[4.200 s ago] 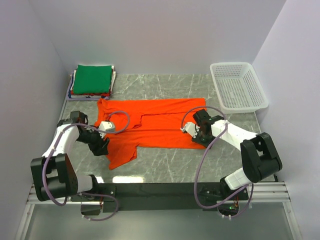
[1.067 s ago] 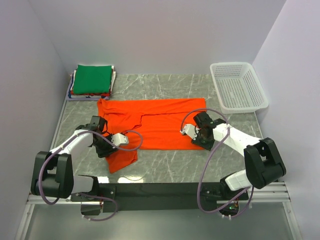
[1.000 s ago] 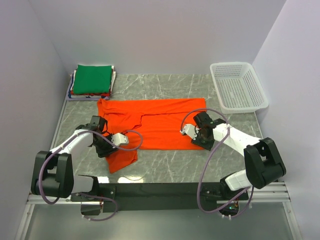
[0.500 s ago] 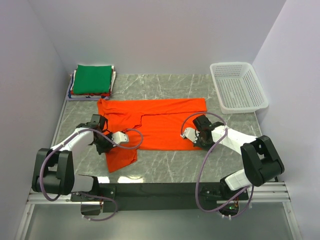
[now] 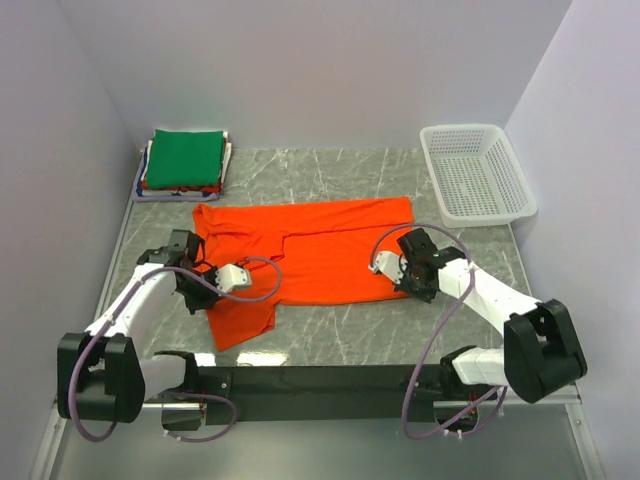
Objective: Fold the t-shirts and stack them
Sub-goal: Fold the tshirt
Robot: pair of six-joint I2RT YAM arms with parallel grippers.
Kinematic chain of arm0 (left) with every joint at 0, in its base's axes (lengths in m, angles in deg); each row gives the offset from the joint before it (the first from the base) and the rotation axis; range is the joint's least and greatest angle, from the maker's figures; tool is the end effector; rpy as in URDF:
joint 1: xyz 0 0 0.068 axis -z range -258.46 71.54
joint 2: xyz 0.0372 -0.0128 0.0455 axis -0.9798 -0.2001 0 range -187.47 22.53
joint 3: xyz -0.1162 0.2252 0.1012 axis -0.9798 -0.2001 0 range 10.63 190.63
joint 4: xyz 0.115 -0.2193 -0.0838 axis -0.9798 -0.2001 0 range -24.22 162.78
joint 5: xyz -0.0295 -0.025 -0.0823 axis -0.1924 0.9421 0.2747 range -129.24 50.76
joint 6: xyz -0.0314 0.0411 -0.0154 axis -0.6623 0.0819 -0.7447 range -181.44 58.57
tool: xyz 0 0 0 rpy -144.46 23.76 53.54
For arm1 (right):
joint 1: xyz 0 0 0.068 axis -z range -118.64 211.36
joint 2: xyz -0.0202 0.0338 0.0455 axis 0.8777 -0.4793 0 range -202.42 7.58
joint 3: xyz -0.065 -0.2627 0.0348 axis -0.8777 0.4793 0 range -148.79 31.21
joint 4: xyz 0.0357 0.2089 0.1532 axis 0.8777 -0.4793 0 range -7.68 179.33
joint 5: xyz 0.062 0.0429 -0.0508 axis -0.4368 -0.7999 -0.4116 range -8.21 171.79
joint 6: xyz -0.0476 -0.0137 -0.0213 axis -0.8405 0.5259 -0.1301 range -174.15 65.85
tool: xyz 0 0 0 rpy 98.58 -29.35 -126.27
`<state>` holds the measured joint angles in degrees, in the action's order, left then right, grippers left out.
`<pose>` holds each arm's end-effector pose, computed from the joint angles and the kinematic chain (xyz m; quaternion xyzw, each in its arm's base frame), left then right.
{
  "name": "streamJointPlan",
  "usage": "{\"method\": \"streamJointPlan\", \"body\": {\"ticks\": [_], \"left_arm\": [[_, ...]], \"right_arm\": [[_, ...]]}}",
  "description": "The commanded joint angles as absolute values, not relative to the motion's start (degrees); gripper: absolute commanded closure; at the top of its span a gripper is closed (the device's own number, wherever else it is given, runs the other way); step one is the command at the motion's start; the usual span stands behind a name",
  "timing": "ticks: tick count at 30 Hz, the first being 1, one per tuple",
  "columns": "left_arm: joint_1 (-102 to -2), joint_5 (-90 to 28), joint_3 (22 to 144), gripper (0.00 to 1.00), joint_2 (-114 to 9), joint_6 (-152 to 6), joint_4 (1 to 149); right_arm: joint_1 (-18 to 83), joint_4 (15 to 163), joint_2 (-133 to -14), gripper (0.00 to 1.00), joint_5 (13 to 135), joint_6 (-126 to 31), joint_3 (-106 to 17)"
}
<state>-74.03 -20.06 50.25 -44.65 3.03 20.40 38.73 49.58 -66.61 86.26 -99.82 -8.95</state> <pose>0.1798 -0.0257 0.1907 0.5676 0.8017 -0.1004 0.1579 0.1997 0.0803 0.1750 -0.5508 0.8218 -0.0659 0.1305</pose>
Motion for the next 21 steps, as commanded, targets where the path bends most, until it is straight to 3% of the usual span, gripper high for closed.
{"method": "streamJointPlan", "body": {"ticks": [1, 21], "left_arm": [[-75.90, -17.18, 54.05, 0.99, -43.04, 5.19, 14.51], [-83.47, -9.10, 79.34, 0.99, -65.88, 1.14, 18.02]], "right_arm": [[40.27, 45.65, -63.35, 1.00, 86.27, -101.78, -10.44], [47.30, 42.92, -87.77, 1.00, 85.04, -106.27, -38.98]]}}
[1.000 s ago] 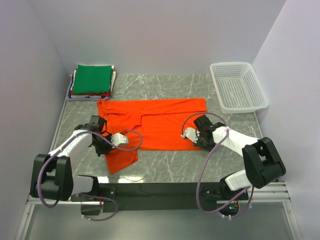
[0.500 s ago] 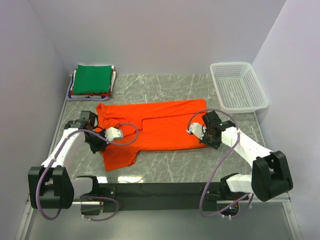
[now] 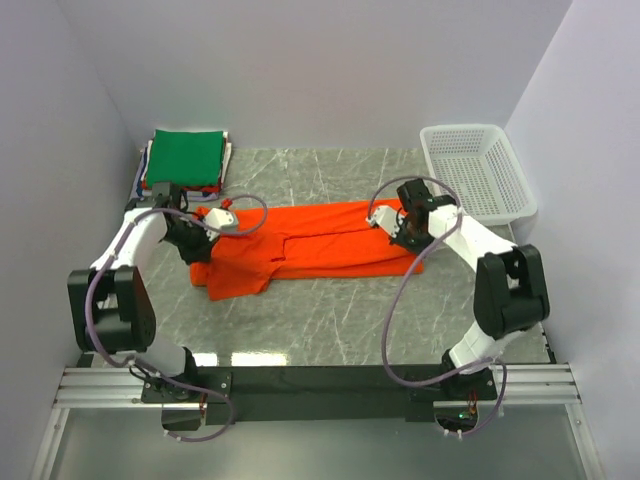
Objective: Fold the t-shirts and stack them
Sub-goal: Fold the tshirt
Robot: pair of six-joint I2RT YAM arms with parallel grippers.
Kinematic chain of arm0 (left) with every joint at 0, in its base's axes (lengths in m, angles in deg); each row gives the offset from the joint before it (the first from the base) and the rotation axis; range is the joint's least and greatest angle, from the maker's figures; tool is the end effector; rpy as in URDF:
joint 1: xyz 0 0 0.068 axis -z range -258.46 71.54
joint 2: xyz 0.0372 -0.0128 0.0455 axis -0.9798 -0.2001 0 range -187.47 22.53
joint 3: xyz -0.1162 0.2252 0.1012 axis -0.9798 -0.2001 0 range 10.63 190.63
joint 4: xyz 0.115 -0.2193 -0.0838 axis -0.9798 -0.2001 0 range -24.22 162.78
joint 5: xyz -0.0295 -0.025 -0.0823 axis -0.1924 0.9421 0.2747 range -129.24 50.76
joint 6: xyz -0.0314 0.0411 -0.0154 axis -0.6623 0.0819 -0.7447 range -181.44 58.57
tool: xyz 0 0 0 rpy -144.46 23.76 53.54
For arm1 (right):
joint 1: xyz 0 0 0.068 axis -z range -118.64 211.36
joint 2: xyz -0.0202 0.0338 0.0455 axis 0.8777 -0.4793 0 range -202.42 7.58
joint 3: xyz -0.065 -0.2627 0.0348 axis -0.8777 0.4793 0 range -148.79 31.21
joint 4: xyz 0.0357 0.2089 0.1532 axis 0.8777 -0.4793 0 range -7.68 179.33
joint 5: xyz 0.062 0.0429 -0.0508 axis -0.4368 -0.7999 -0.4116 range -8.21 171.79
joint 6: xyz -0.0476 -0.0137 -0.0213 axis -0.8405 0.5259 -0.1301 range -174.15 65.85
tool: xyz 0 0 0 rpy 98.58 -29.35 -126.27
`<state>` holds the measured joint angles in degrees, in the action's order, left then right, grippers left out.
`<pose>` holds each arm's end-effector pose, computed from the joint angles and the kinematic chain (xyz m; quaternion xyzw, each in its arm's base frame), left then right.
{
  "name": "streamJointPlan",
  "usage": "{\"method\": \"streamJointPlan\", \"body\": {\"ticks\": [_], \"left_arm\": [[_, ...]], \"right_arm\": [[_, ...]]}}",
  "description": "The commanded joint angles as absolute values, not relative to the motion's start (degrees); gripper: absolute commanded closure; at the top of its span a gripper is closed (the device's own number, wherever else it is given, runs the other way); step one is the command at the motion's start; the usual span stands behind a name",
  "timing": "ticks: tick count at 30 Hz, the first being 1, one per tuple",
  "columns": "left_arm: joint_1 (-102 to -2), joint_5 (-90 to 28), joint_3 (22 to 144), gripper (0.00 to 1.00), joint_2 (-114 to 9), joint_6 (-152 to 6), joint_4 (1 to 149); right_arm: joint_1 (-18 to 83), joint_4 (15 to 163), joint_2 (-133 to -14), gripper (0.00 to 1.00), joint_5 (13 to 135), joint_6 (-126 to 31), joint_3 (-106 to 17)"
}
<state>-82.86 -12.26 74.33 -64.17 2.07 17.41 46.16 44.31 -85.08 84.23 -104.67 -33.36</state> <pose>0.2754 0.0050 0.2330 0.4977 0.8299 -0.1375 0.2114 0.2981 0.0794 0.2099 -0.5340 0.8324 -0.0645 0.1336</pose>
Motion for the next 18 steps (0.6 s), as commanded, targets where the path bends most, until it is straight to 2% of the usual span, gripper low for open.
{"method": "streamJointPlan", "body": {"ticks": [1, 9, 18], "left_arm": [[-83.81, -9.00, 80.41, 0.99, -68.06, 1.06, 17.94], [-85.13, -8.30, 86.92, 0.99, -77.39, -0.43, 20.31], [-85.75, -8.65, 87.71, 0.99, -83.64, -4.21, 26.19]], "right_arm": [[47.56, 42.66, -88.91, 1.00, 85.05, -106.44, -40.40], [48.53, 42.92, -100.77, 1.00, 85.66, -107.15, -51.39], [48.53, 45.38, -108.69, 1.00, 87.59, -106.09, -55.18]]}}
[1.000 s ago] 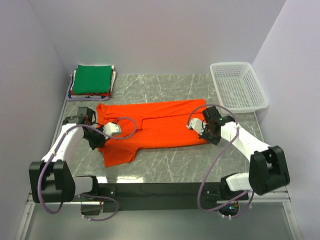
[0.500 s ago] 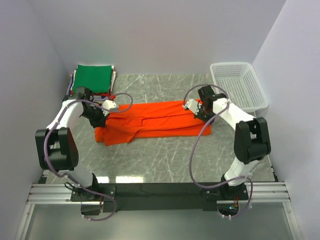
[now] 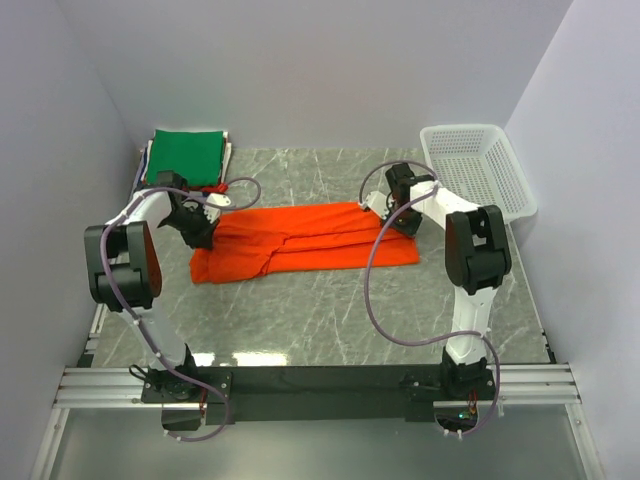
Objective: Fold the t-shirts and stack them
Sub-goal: Fold the tshirt
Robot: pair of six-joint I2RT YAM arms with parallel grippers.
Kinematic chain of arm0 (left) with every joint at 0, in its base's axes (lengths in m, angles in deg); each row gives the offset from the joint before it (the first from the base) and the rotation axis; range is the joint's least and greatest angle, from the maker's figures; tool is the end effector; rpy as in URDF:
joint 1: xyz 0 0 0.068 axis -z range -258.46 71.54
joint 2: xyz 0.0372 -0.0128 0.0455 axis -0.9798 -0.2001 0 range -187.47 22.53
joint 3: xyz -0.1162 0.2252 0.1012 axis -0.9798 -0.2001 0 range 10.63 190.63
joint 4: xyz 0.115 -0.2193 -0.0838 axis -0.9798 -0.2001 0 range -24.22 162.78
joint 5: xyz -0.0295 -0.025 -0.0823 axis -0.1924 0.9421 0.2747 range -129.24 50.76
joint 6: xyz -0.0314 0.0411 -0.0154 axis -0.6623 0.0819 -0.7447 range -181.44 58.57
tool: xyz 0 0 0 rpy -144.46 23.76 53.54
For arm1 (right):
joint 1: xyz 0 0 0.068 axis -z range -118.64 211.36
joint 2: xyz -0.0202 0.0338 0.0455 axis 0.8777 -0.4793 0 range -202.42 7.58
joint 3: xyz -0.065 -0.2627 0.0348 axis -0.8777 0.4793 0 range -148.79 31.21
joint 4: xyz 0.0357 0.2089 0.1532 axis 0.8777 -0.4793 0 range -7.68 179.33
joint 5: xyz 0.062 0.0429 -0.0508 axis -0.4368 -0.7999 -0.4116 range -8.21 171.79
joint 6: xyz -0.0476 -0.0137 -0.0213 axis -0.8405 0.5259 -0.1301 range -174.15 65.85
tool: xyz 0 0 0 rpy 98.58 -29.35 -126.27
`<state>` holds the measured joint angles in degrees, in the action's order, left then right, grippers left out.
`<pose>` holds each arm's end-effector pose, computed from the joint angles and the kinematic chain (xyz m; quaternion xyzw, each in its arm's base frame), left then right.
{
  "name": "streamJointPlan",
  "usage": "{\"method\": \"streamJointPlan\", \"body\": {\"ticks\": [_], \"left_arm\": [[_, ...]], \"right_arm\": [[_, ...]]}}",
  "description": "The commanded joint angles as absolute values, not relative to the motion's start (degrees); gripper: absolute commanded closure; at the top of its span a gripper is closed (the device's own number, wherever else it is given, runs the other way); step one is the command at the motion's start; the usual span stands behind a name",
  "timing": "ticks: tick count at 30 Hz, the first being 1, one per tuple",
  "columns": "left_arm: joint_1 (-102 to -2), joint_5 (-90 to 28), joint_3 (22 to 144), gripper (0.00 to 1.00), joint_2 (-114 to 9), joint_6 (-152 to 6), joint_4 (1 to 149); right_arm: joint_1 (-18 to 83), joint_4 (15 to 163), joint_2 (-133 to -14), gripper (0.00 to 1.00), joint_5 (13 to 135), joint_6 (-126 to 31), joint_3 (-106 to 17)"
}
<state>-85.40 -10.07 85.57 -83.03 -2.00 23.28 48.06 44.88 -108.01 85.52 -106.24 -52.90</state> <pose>0.3497 0.0251 0.1911 0.4458 0.8552 -0.1643 0.2071 0.3907 0.0900 0.1686 -0.5325 0.8369 -0.0710 0.1048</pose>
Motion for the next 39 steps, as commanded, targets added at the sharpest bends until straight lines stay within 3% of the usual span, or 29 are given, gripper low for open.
{"method": "streamJointPlan", "body": {"ticks": [1, 20, 21, 23, 25, 26, 30, 34, 39], "left_arm": [[-85.66, -8.65, 87.80, 0.99, -83.99, -4.57, 26.63], [-86.10, -10.41, 88.60, 0.97, -86.45, -7.56, 28.65], [-86.19, -10.15, 88.50, 0.94, -86.45, -7.91, 28.75], [-86.37, -9.71, 88.33, 0.77, -86.02, -8.35, 28.57], [-87.24, -7.96, 88.07, 0.64, -83.83, -7.83, 27.70], [-87.59, -6.99, 87.72, 0.60, -82.69, -7.47, 27.26], [-88.30, -4.44, 84.21, 0.49, -72.87, -6.77, 25.76], [-87.60, -5.04, 77.71, 0.46, -66.16, -8.69, 25.23], [-87.25, -5.05, 71.73, 0.49, -62.56, -18.26, 26.72]], "right_arm": [[48.62, 45.64, -108.96, 1.00, 88.29, -105.83, -55.18], [48.62, 46.43, -111.76, 1.00, 89.35, -103.54, -58.70], [48.53, 46.61, -112.03, 0.98, 89.53, -103.46, -58.70], [48.62, 46.61, -112.47, 0.90, 90.14, -102.58, -59.48], [48.62, 46.09, -112.04, 0.74, 89.79, -101.27, -60.10], [48.53, 45.30, -110.73, 0.70, 89.36, -100.65, -60.71], [48.36, 41.96, -106.07, 0.38, 85.14, -97.40, -63.00], [48.18, 36.70, -102.72, 0.37, 80.32, -93.09, -65.20], [46.86, 32.64, -101.58, 0.49, 74.86, -88.96, -64.94]]}}
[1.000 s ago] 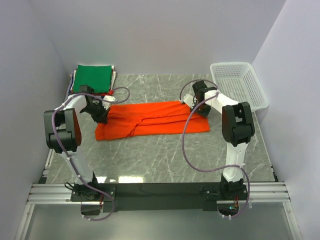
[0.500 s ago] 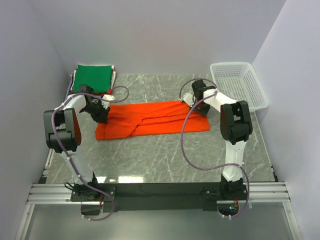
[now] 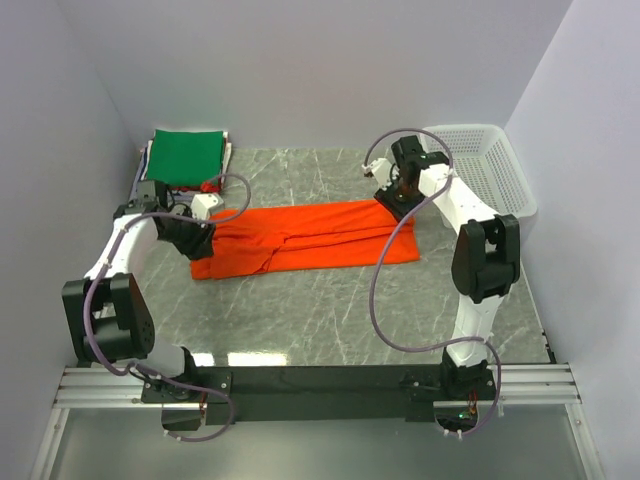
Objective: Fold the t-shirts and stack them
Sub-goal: Fold the tshirt
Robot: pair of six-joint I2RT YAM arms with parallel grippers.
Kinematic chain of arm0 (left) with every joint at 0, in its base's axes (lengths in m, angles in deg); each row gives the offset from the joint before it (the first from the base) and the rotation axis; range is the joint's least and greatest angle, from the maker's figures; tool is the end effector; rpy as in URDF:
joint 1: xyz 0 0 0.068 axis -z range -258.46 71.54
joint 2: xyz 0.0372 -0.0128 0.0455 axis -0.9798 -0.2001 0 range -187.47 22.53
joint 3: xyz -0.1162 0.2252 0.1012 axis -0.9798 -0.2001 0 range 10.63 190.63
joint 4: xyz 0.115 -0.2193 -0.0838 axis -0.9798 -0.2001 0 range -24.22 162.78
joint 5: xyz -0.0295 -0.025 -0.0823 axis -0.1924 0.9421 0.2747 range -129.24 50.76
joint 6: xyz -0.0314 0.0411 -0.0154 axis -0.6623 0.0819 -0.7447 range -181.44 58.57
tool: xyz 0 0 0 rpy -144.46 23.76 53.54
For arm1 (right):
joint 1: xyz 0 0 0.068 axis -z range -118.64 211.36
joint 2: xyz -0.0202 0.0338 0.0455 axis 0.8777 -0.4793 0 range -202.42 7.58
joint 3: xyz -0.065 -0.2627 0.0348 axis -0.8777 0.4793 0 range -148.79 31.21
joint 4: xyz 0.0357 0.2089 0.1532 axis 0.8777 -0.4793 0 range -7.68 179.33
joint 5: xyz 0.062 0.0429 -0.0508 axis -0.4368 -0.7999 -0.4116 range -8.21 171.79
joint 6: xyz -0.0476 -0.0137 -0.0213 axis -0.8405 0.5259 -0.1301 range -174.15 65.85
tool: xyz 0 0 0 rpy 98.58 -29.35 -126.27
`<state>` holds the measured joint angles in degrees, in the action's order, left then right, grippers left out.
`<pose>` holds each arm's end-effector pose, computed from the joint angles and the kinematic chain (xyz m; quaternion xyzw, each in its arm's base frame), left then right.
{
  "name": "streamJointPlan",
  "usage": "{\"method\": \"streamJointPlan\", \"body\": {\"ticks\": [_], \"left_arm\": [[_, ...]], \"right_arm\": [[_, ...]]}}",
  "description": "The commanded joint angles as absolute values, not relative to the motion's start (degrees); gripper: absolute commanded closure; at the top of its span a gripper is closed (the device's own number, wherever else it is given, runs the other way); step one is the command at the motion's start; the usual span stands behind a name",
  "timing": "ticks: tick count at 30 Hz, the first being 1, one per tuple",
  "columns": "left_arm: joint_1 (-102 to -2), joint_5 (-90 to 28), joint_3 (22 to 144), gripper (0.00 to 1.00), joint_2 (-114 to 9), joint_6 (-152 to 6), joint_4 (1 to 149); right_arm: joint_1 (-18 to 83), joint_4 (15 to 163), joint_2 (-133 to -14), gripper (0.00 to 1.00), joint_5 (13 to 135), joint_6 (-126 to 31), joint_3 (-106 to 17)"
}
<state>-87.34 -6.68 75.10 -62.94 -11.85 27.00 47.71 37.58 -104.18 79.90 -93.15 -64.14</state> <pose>0.2898 0.0259 0.2493 0.3799 0.8620 -0.1453 0.3027 0.3987 0.0981 0.2453 -0.4382 0.8785 -0.0257 0.1884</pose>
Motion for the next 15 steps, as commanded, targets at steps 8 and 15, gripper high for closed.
{"method": "streamJointPlan", "body": {"ticks": [8, 15], "left_arm": [[-86.72, -3.63, 65.04, 0.52, -59.21, -37.76, 31.55], [-87.86, -6.27, 68.02, 0.48, -64.47, -44.38, 32.70]], "right_arm": [[45.72, 33.86, -97.98, 0.55, 70.02, -84.30, -57.83], [45.80, 34.22, -97.97, 0.55, 70.02, -84.03, -56.50]]}}
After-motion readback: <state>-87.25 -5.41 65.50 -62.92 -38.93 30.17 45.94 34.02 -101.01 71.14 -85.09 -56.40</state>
